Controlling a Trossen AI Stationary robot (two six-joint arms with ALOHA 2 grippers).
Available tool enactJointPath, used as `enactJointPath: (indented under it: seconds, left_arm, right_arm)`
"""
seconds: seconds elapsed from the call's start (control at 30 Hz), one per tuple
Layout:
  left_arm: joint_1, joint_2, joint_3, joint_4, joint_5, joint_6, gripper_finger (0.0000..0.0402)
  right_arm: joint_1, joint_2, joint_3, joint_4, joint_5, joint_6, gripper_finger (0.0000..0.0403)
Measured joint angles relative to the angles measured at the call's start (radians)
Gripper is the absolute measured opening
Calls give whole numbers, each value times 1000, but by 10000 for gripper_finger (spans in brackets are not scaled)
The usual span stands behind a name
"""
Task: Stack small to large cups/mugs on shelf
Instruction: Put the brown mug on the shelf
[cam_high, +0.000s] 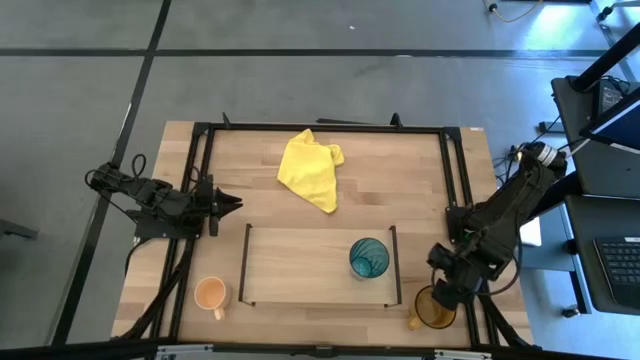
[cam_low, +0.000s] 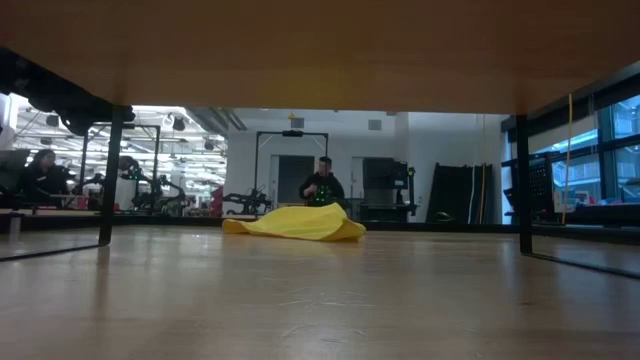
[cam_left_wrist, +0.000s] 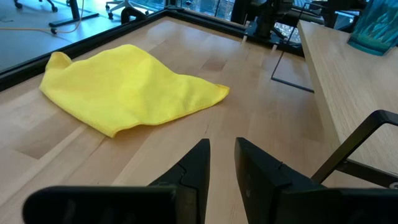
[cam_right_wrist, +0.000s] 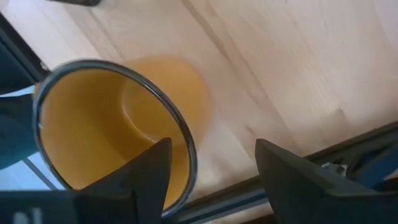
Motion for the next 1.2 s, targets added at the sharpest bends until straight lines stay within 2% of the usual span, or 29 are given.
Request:
enactJointPath:
  seconds: [0.27, 0.47, 1.0, 1.1, 1.2]
  left_arm:
    - [0, 0, 0, 0, 0, 0, 69]
    - [0, 0, 0, 0, 0, 0, 69]
    - [0, 0, 0, 0, 0, 0, 69]
    - [0, 0, 0, 0, 0, 0, 69]
    - [0, 0, 0, 0, 0, 0, 69]
  right_arm:
    - [25, 0, -8, 9, 9, 56, 232]
    - [25, 0, -72, 110, 1, 58, 232]
    - [25, -1, -133, 130, -9, 105, 232]
    - [25, -1, -133, 132, -14, 110, 220]
    - [22, -1, -134, 135, -17, 110, 189]
